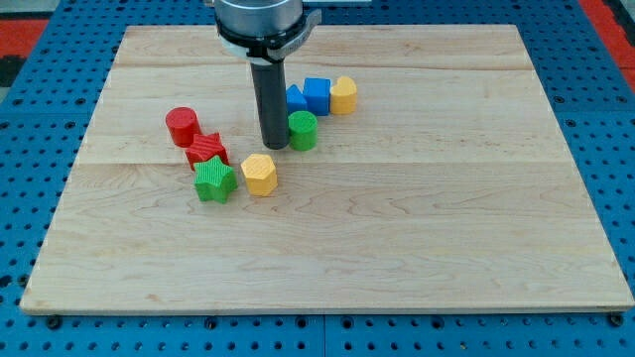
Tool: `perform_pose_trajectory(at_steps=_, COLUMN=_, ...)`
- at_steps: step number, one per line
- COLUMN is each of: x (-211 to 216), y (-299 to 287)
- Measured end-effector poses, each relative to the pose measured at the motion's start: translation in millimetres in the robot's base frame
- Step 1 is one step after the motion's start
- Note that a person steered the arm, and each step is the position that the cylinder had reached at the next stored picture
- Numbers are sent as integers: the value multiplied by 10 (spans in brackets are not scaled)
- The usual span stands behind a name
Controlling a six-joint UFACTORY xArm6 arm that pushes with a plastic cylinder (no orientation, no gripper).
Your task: Slide the green circle right a bit
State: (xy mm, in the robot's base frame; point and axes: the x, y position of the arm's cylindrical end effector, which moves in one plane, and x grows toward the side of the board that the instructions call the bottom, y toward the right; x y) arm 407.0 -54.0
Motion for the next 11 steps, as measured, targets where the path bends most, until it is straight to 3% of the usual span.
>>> perform_pose_trajectory(at_steps=4, x=-375, y=-336)
perform_pose_trajectory(at_steps=11, x=230, y=352)
